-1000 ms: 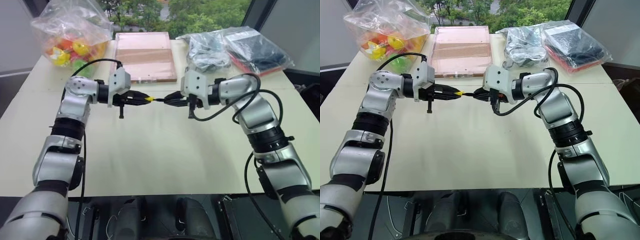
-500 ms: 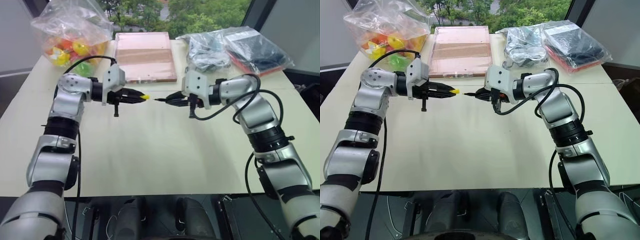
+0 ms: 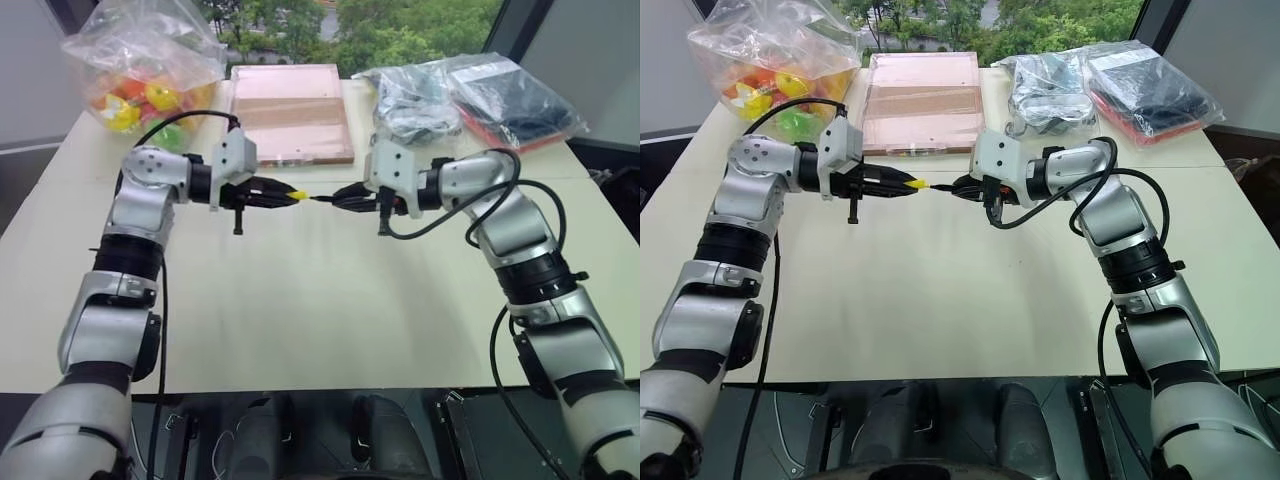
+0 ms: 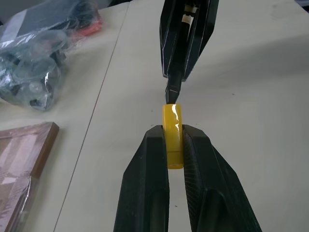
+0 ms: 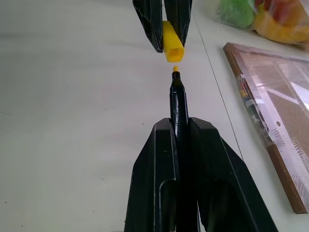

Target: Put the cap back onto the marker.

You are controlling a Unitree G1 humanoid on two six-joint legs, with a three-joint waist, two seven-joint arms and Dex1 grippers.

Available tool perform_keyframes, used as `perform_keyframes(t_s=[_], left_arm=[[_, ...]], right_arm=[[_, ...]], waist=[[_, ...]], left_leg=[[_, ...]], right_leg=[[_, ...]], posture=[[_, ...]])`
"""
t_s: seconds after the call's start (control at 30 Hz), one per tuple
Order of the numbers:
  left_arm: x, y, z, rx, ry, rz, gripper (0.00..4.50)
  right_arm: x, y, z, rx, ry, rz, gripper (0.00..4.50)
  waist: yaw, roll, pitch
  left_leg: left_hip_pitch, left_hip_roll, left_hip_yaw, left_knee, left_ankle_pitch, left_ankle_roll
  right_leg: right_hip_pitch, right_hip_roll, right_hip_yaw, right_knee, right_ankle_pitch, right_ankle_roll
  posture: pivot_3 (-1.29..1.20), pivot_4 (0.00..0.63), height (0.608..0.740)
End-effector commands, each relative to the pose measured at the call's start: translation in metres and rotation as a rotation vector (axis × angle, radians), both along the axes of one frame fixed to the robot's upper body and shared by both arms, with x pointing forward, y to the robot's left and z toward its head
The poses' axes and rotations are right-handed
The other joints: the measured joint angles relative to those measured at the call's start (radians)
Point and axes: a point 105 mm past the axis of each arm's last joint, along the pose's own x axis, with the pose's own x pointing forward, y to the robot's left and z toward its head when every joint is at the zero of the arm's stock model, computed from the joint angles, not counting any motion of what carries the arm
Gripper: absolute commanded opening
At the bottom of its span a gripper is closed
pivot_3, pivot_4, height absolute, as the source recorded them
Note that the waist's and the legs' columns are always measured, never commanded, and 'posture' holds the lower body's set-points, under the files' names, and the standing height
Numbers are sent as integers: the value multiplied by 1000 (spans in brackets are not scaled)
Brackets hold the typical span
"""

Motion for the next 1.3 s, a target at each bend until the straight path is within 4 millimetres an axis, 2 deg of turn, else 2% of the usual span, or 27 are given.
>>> perform_keyframes(t_s=[0.03,0.43,0.93,1.3], left_arm=[[2,3,12,3,-52,9,51],[2,-1,10,-3,-52,3,51],[0,-15,8,-9,-50,-34,51],[-12,-28,4,93,-81,-164,51]], right_arm=[[-2,1,20,17,-75,10,0],[-3,6,20,25,-73,25,0],[-8,18,17,42,-63,55,0],[-4,19,20,-22,-145,87,0]], waist=[[0,0,0],[0,0,0],[0,0,0],[0,0,0]], left_leg=[[0,0,0,0,0,0],[0,0,0,0,0,0],[0,0,0,0,0,0],[0,0,0,0,0,0]], right_leg=[[0,0,0,0,0,0],[0,0,0,0,0,0],[0,0,0,0,0,0],[0,0,0,0,0,0]], posture=[[0,150,740],[0,150,740],[0,150,740],[0,150,740]])
